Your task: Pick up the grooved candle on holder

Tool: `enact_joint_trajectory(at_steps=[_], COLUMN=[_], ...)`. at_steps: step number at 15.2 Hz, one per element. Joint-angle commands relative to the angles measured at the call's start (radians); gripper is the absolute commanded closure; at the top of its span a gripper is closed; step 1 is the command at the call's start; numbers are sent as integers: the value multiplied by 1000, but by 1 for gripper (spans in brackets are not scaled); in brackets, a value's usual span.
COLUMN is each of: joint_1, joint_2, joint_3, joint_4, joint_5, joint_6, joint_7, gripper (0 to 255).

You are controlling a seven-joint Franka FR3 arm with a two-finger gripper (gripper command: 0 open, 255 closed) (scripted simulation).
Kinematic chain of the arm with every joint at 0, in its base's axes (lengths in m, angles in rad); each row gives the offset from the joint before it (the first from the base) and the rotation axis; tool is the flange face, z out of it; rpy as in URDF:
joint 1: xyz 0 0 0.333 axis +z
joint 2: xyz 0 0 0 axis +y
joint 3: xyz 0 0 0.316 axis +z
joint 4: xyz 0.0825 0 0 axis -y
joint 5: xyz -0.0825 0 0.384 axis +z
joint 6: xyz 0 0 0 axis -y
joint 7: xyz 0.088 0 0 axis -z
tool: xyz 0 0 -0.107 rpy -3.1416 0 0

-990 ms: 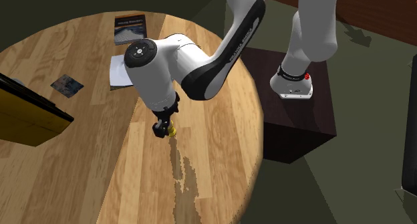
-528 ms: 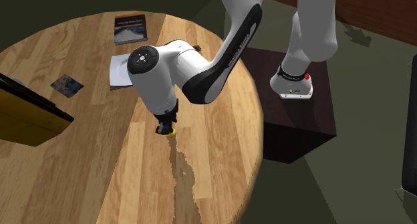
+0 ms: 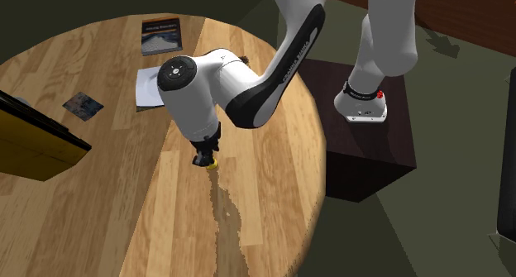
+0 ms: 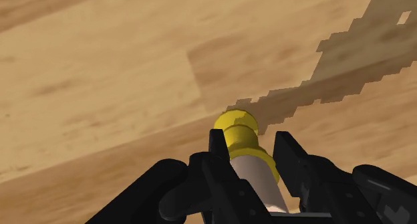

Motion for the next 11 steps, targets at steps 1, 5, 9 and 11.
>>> enact_joint_trajectory(at_steps=[1, 5, 9, 11], joint_1=[-3, -7, -11, -12], joint_2=[-9, -32, -53, -62], joint_3=[3, 10, 17, 19], joint_4=[8, 33, 61, 77], joint_5=[7, 23, 38, 44], joint_6=[-17, -61, -107, -130], joint_7=[-5, -16, -26, -30], gripper=[255, 255, 255, 255])
